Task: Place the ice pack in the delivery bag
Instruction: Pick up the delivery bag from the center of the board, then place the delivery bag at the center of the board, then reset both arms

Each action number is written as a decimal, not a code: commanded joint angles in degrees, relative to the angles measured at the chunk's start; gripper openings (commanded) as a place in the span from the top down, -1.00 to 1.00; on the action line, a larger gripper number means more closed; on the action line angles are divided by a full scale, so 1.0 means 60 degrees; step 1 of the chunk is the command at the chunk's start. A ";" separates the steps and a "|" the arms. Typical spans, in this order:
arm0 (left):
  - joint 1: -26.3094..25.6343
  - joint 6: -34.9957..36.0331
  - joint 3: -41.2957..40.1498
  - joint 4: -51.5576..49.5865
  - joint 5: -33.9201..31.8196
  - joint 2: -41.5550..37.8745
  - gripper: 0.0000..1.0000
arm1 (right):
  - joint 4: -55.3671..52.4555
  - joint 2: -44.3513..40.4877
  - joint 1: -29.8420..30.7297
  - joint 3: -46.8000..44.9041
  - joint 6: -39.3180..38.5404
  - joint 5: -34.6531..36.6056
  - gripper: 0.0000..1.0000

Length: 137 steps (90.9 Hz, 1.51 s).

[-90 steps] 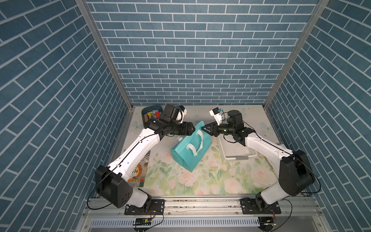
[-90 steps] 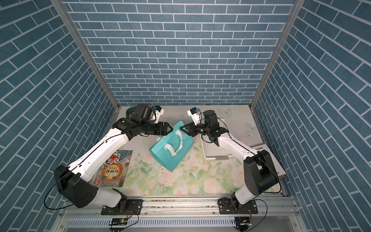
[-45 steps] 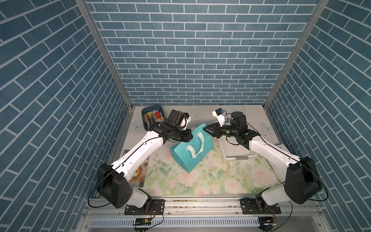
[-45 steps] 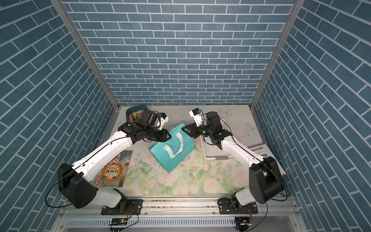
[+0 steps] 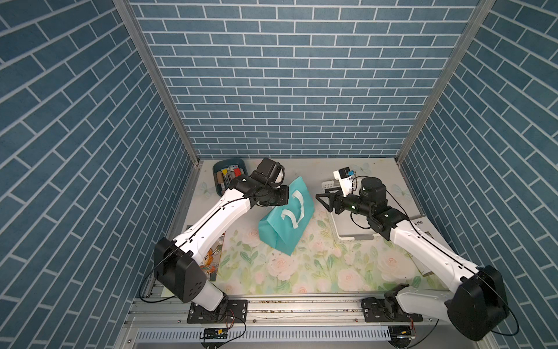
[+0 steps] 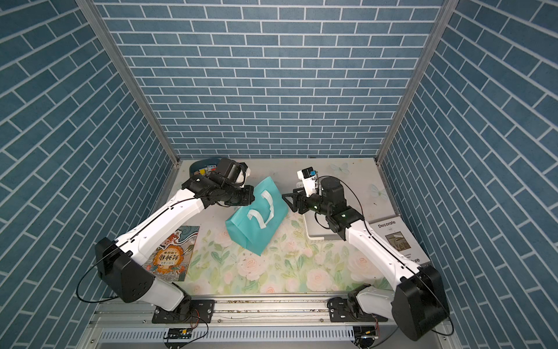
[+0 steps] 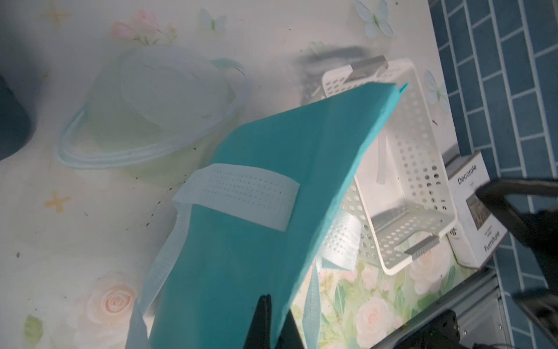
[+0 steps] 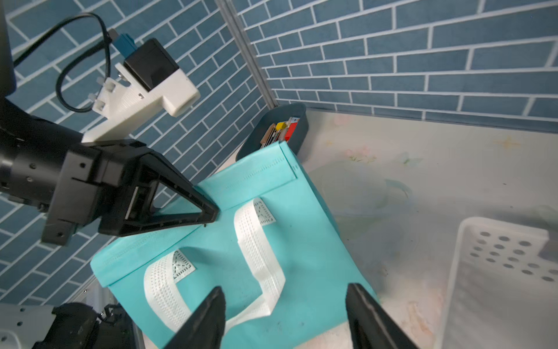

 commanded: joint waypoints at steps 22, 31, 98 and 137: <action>-0.0001 -0.3249 0.1750 0.0885 -0.1610 0.0780 1.00 | -0.0795 -0.1250 -0.0049 -0.0167 -0.0355 0.2129 -0.40; -0.0001 -0.3718 0.1852 0.0978 -0.1906 0.0984 1.00 | -0.1089 -0.1432 -0.0049 -0.0134 -0.0352 0.2741 -0.40; -0.0153 -0.2685 0.2722 0.1197 -0.1063 0.1704 -0.41 | -0.0676 -0.2663 -0.0064 -0.0822 -0.0253 0.4675 -0.55; 0.0673 -0.1140 0.5604 0.0698 -0.1369 0.1401 -0.99 | -0.0383 -0.3483 -0.0075 -0.0910 -0.0093 0.5772 -0.99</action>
